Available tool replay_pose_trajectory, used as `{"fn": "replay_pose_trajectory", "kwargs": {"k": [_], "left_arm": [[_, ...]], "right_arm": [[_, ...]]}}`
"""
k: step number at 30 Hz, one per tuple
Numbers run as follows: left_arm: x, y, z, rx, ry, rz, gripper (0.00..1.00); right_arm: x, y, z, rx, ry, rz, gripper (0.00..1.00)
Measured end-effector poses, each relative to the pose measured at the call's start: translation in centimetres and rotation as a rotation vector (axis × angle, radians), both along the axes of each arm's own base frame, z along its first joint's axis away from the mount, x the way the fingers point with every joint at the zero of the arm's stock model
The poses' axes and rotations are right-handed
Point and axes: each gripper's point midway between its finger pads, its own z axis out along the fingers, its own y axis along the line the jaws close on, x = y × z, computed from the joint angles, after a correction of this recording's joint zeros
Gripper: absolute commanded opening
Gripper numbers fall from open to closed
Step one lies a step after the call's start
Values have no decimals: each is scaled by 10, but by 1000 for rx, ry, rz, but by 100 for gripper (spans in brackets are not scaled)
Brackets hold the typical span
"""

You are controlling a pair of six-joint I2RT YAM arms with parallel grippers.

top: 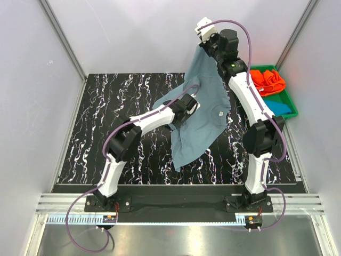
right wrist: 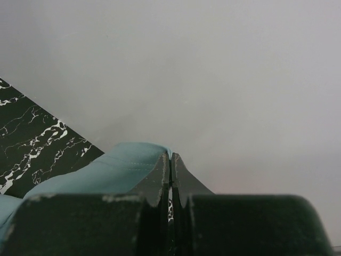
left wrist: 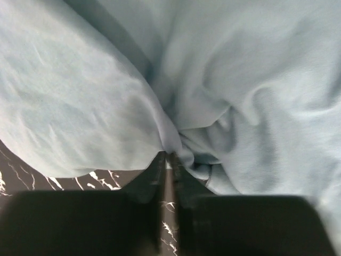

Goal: Fold and stack the t-shirts
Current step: Flatten the tshirt out

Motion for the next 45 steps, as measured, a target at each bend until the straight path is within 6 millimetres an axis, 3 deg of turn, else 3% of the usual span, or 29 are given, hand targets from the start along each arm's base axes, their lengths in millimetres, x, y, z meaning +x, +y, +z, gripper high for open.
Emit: {"fn": "replay_pose_trajectory", "kwargs": {"k": [6, 9, 12, 16, 18, 20, 22, 27, 30, 32, 36, 40, 42, 45], "left_arm": [[6, 27, -7, 22, 16, 49, 0], [9, 50, 10, 29, -4, 74, 0], [21, 81, 60, 4, -92, 106, 0], [39, 127, 154, -60, -296, 168, 0], [44, 148, 191, -67, -382, 198, 0], [51, 161, 216, -64, -444, 217, 0], [59, 169, 223, -49, -469, 232, 0], [87, 178, 217, 20, -478, 242, 0], [102, 179, 225, 65, -511, 222, 0], [110, 181, 244, 73, -557, 212, 0], [118, 183, 312, 23, -706, 218, 0], [106, 186, 357, -43, -792, 219, 0], [95, 186, 358, -69, -787, 203, 0], [72, 185, 328, -91, -695, 172, 0]], "right_arm": [[1, -1, -3, -2, 6, -3, 0], [1, -6, -5, -4, 12, -12, 0], [0, -16, -8, -6, 20, -30, 0], [-1, -28, -8, -8, 23, -51, 0], [-2, -32, -8, -8, 25, -62, 0], [-5, -33, -7, -9, 26, -66, 0], [-7, -34, -7, -10, 28, -66, 0], [-14, -36, -4, -9, 28, -66, 0], [-25, -39, 2, -8, 24, -66, 0], [-35, -42, 5, -8, 20, -69, 0], [-58, -50, 17, -4, 6, -77, 0], [-77, -55, 33, 7, -22, -77, 0], [-87, -58, 37, 12, -29, -77, 0], [-102, -60, 29, 11, -11, -68, 0]]}}
